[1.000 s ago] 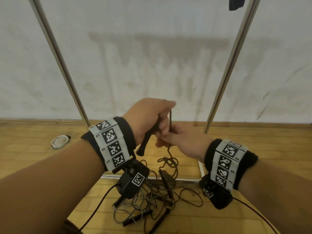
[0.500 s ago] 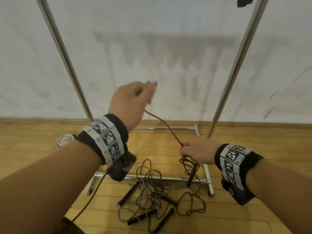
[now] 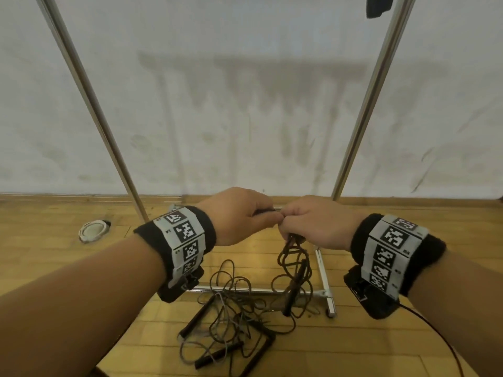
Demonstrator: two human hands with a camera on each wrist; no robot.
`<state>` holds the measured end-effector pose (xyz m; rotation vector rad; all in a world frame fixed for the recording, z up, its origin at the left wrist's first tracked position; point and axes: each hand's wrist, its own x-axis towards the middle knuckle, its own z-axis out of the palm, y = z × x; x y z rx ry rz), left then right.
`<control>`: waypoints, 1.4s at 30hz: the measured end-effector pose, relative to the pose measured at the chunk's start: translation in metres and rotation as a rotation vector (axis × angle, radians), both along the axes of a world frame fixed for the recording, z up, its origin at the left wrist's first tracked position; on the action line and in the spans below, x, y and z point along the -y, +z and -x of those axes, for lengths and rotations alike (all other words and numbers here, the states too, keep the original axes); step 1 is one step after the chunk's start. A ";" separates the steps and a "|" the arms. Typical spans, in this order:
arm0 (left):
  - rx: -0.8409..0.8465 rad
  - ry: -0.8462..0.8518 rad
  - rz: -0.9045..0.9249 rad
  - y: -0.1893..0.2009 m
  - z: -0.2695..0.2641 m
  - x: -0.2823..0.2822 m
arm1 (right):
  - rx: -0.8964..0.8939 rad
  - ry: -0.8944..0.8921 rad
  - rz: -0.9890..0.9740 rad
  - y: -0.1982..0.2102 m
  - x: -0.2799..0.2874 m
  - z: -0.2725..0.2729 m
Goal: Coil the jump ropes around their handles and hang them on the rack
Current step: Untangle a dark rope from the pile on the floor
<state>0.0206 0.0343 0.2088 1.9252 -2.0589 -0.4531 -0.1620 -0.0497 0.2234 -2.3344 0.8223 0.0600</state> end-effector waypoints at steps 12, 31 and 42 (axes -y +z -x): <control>-0.470 0.294 0.169 0.013 -0.005 0.007 | 0.140 -0.025 0.014 -0.017 0.006 0.000; -1.129 0.679 0.465 0.041 -0.055 -0.006 | -0.641 0.076 0.186 -0.081 0.030 0.023; -0.978 0.728 0.301 0.001 -0.067 0.001 | -0.064 -0.118 -0.043 -0.033 0.019 -0.001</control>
